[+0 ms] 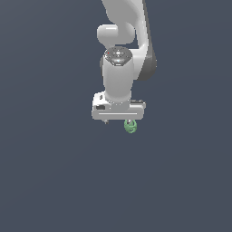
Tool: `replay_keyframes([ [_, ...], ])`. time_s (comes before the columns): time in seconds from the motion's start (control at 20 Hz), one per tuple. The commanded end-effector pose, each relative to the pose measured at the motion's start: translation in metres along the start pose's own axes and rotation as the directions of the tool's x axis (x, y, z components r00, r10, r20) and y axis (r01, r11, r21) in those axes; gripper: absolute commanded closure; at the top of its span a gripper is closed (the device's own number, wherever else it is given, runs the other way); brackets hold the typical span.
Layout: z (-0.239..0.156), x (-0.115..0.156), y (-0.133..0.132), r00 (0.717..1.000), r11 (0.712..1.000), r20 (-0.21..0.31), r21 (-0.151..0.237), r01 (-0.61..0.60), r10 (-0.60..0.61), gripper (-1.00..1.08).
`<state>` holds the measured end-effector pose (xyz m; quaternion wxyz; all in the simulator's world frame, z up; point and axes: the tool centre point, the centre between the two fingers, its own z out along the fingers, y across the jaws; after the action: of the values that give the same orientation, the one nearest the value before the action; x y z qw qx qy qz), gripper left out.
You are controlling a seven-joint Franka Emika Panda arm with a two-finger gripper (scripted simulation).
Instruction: Pick up the object and move it to a goal position.
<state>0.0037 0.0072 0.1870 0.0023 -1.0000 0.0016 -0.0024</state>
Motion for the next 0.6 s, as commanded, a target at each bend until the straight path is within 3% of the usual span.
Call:
replay_keyframes([
  [0.0,0.0,0.0,0.0,1.0,1.0,0.0,0.0,0.0,0.0,-0.92],
  [0.55,0.0024,0.0004,0.0005,0.999,0.999,0.016,0.032,-0.029,0.029,-0.92],
])
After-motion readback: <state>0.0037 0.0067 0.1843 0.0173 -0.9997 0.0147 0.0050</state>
